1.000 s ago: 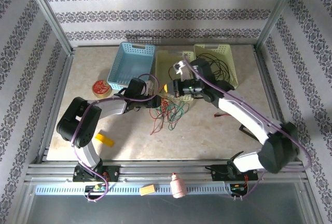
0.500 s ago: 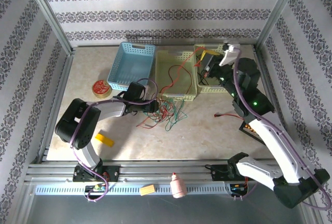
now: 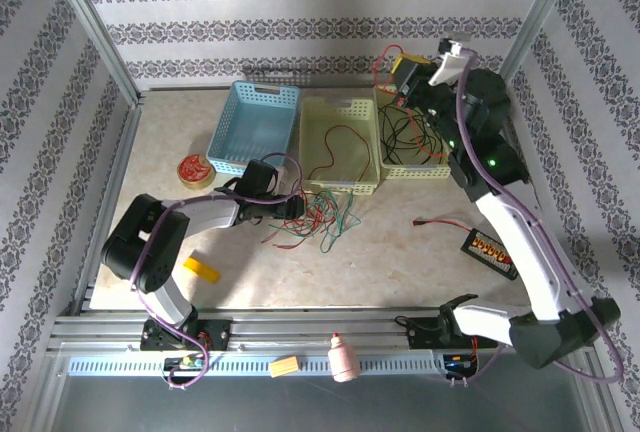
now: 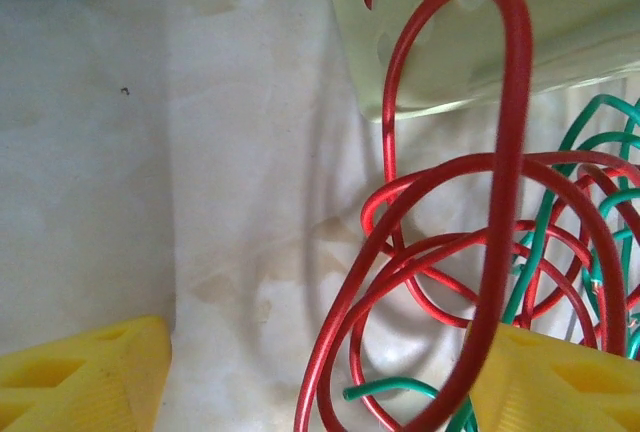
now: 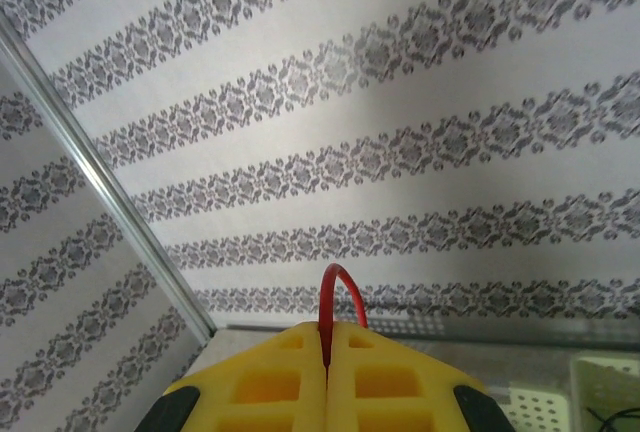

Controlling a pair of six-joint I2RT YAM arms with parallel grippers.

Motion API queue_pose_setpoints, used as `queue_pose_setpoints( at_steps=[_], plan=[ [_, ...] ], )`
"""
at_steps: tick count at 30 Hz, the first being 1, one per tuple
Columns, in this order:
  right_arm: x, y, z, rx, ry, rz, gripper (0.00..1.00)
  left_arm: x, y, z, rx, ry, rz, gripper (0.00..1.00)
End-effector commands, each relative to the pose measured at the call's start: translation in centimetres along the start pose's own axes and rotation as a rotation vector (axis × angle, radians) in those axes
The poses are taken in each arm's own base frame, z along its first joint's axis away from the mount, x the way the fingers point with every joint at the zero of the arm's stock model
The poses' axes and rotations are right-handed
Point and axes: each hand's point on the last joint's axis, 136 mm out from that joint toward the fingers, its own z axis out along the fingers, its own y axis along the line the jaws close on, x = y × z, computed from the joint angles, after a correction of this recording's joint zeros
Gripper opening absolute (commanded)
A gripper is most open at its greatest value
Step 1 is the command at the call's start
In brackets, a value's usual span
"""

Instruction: Untangle the cables

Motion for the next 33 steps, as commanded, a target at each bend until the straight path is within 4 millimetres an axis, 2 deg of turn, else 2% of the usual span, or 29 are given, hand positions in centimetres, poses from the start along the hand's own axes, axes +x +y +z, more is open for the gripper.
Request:
queue_pose_setpoints(
  at_steps=[1,8,10,13,15,18,19,20,22,25,29,31,33],
  plan=[
    [2.7,-0.5,1.7,-0.017,0.104,0.049,0.0,-0.3,-0.9,-0.9,0.03,-0.022,0.002,0.78],
    [9.5,-3.1,6.1,0.015,0.271,0.113,0.0,-0.6,-1.4,-1.5,0.048,-0.043,-0.001,0.81],
    [12.3,-4.6,7.4,0.051,0.329,0.121,0.0,-0.6,-1.3,-1.7,0.045,-0.05,0.001,0.82],
    [17.5,-7.1,9.1,0.108,0.433,0.161,0.0,-0.6,-1.3,-1.9,0.044,-0.059,0.002,0.82],
    [21.5,-8.6,9.8,0.141,0.51,0.208,0.0,-0.8,-1.3,-2.2,0.04,-0.072,0.001,0.82],
    [25.9,-10.1,10.4,0.179,0.594,0.276,0.01,-1.0,-1.2,-2.8,0.037,-0.1,-0.001,0.83],
    [26.9,-10.3,10.5,0.18,0.617,0.292,0.04,-1.1,-1.2,-2.9,0.034,-0.111,-0.003,0.83],
    [27.9,-10.4,10.6,0.187,0.638,0.311,0.12,-1.4,-1.1,-3.2,0.031,-0.131,-0.009,0.84],
    [29.0,-10.3,10.6,0.192,0.658,0.318,0.36,-1.8,-1.0,-3.8,0.022,-0.169,-0.02,0.85],
    [28.8,-9.9,10.0,0.216,0.64,0.249,0.54,-2.5,-0.7,-4.8,0.002,-0.22,-0.042,0.88],
    [27.3,-8.7,8.4,0.268,0.602,0.09,0.6,-3.4,0.5,-6.2,-0.068,-0.283,-0.085,0.89],
    [27.1,-7.0,7.6,0.24,0.606,0.013,0.6,-3.7,1.8,-7.0,-0.125,-0.311,-0.133,0.9],
    [27.8,-4.1,6.7,0.154,0.645,-0.051,0.58,-3.8,3.1,-7.9,-0.165,-0.342,-0.187,0.9]
  ],
)
